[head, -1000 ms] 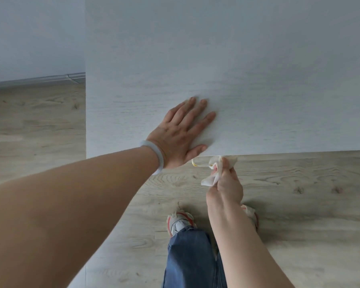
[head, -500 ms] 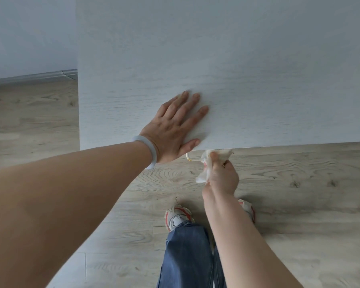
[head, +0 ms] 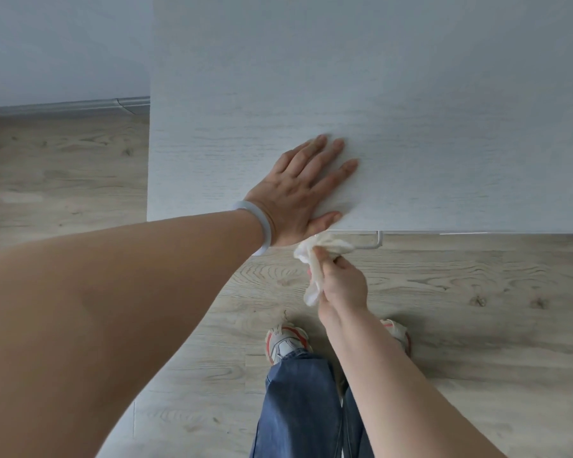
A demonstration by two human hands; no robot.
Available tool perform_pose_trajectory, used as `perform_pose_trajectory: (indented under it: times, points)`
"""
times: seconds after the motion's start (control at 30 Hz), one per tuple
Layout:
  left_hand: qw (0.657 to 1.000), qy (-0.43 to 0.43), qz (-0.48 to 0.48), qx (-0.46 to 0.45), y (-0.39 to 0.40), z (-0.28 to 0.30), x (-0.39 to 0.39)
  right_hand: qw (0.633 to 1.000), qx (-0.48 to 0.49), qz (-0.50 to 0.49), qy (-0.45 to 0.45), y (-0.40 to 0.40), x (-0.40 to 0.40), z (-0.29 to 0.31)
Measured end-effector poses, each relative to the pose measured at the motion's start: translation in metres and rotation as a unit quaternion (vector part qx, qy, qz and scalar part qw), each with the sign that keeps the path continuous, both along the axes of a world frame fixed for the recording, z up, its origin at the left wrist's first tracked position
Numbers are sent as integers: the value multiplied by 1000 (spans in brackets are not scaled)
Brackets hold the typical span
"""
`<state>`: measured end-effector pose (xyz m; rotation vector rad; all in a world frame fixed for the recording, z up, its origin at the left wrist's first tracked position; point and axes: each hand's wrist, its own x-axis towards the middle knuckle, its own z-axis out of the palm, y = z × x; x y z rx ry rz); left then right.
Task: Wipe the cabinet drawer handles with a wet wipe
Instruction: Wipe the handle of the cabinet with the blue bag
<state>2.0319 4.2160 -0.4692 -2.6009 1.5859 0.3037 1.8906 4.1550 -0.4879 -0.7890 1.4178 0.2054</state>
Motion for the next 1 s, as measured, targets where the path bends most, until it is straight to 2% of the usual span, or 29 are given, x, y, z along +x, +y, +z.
perform_pose_trajectory:
  times: [0.07, 0.17, 0.3, 0.37, 0.43, 0.53, 0.63, 0.7, 0.83, 1.0]
  points:
    - [1000, 2, 1, -4, 0, 0, 0, 993, -42, 110, 9, 1, -14, -2]
    - [1000, 1, 0, -9, 1, -1, 0, 963, -187, 193, 18, -13, -36, -1]
    - [1000, 0, 2, -11, 1, -1, -1, 922, -352, 158, 20, -26, -36, 16]
    - [1000, -4, 2, -11, 1, -1, -1, 891, -424, 158, -25, -26, -29, 16]
    - [1000, -6, 3, -11, 1, -1, -1, 851, -479, 204, -68, -20, -23, 10]
    - [1000, -9, 4, -10, 2, -1, -1, 795, -508, 300, -143, -3, -17, -3]
    - [1000, -10, 4, -8, 1, -2, -1, 767, -499, 356, -189, 13, -14, -10]
    - [1000, -8, 5, -8, 1, -2, -1, 763, -515, 346, -180, 18, -13, -14]
    - [1000, -11, 4, -7, 2, -2, 0, 797, -494, 308, -164, 3, -8, -16]
    - [1000, -11, 3, -9, 2, -2, -1, 782, -497, 336, -169, -34, -21, -16]
